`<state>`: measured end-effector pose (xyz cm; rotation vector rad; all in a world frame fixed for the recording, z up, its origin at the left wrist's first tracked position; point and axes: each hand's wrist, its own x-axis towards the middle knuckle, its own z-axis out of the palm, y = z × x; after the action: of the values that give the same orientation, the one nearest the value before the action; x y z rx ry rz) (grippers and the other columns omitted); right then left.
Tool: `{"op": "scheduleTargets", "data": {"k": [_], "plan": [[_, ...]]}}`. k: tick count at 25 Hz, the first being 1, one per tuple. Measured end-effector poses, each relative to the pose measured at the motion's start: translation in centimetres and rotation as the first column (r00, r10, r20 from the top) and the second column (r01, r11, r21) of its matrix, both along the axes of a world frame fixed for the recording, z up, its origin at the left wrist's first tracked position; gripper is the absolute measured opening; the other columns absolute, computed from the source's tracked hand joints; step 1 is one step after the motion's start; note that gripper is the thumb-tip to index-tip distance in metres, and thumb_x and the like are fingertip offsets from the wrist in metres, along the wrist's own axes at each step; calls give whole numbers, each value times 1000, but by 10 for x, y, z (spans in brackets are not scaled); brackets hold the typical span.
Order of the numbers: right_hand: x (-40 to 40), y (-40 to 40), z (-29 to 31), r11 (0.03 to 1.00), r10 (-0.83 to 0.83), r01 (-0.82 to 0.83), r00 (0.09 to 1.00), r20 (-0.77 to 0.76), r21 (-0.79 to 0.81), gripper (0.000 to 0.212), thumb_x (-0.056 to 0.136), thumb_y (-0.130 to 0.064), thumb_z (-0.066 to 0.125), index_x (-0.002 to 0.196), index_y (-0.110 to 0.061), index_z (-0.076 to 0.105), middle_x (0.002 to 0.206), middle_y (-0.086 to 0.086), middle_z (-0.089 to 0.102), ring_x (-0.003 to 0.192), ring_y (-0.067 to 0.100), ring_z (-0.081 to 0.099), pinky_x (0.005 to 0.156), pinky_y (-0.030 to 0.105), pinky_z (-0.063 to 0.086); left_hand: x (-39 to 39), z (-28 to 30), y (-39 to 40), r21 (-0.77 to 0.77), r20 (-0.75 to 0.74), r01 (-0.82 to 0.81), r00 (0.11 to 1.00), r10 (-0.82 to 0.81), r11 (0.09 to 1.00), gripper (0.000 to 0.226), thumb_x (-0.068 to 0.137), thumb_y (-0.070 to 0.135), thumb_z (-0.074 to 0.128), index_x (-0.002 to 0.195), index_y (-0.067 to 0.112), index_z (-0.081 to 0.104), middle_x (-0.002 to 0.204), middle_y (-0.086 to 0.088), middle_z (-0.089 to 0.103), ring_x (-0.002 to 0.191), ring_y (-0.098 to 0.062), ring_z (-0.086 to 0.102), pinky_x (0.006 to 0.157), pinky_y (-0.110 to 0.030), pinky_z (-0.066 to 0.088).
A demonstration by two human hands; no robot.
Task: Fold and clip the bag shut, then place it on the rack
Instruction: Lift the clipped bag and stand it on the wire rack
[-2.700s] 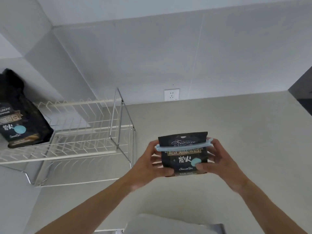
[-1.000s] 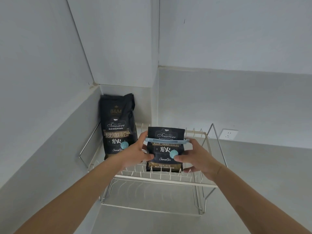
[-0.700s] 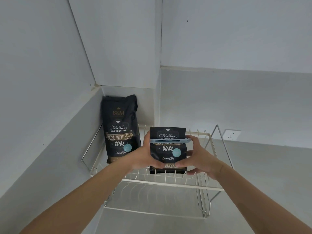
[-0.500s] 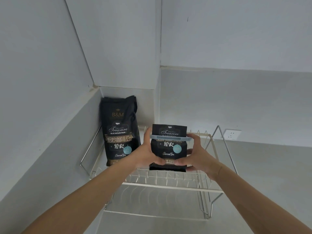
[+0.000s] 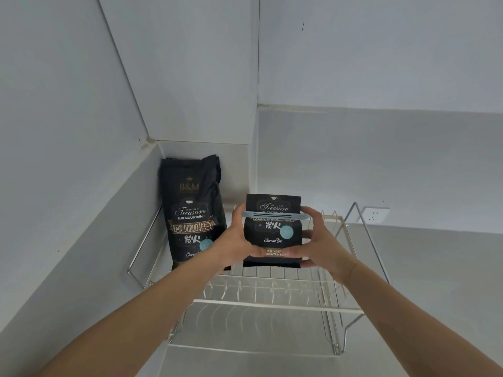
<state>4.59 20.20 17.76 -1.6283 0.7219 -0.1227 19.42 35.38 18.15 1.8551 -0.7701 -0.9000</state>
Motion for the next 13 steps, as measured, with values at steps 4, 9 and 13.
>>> {"op": "scheduleTargets", "data": {"k": [4,9,13], "plan": [[4,4,-3,988,-30,39,997,64,-152,103,64,6,84,139,-36,26,120,5,60,109,33,64,86,54,59,1,-7,-5,-91,100,-11,995,20,996,107,66,-7,83,132,47,18,112,13,57,96,3,60,63,-7,53],[5,4,-8,972,43,-36,999,27,-233,109,66,2,84,141,-37,16,115,-3,59,107,27,64,86,46,61,3,-14,-2,-67,113,26,993,-18,997,108,70,-5,80,135,50,13,108,22,56,89,5,62,61,-9,54],[5,6,-10,926,35,-17,999,41,-378,100,63,-4,87,130,-38,21,104,-19,59,104,21,65,80,32,61,2,-18,-2,-101,153,-13,988,29,995,103,69,-8,78,128,54,21,107,20,59,92,8,64,69,-15,57]]}}
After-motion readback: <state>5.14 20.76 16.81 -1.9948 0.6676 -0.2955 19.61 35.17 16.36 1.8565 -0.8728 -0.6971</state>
